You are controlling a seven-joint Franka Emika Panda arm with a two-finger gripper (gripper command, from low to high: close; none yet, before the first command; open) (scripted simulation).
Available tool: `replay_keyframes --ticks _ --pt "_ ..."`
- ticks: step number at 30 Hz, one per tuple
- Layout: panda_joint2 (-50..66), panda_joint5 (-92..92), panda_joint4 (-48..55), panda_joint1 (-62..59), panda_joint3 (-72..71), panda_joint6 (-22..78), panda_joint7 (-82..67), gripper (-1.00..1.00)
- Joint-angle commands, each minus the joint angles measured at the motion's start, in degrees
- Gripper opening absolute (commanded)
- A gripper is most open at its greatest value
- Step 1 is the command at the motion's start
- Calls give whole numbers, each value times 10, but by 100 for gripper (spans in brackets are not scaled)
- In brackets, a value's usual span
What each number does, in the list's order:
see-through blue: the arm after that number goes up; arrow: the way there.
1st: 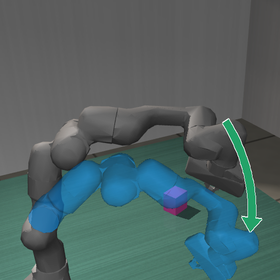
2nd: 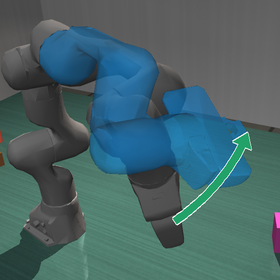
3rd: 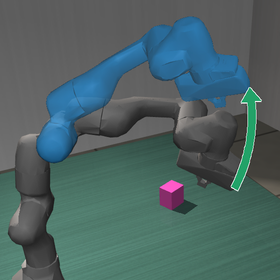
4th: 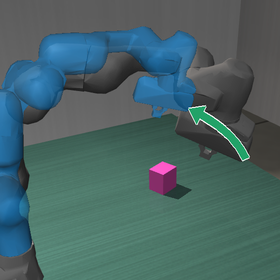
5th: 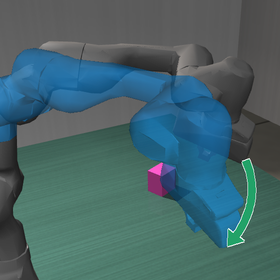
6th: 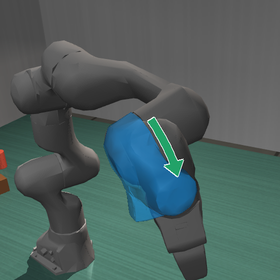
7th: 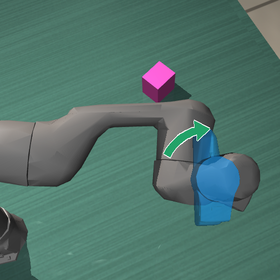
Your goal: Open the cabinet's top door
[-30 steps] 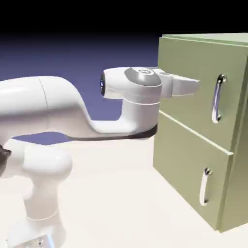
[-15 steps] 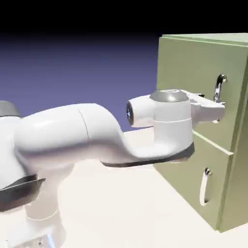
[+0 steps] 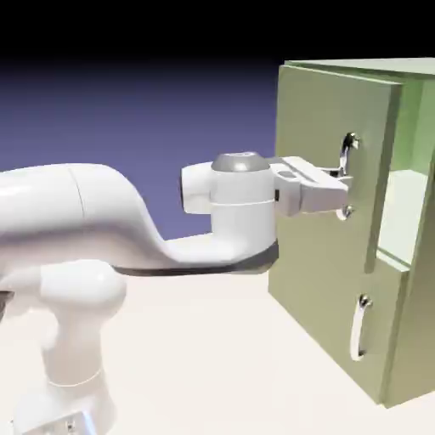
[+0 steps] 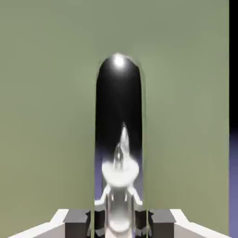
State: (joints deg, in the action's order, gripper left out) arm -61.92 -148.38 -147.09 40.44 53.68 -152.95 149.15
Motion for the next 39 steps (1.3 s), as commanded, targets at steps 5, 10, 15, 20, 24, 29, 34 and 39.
replay_keyframes --ticks 5,10,15,20,24,29,34,39 --pt "-36 87 -94 -101 -100 61 -18 -100" --pt "-88 195 -172 -176 -204 117 -46 -100" --pt "-146 316 -230 -217 -308 173 -79 -100" --pt "-196 439 -268 -227 -412 232 -109 -100" --pt "-223 533 -284 -218 -495 282 -126 -100" --pt "-236 643 -288 -196 -598 350 -136 -100" --pt "-242 752 -282 -229 -702 356 -149 -100" --pt "-216 852 -253 -211 -806 439 -144 -100"
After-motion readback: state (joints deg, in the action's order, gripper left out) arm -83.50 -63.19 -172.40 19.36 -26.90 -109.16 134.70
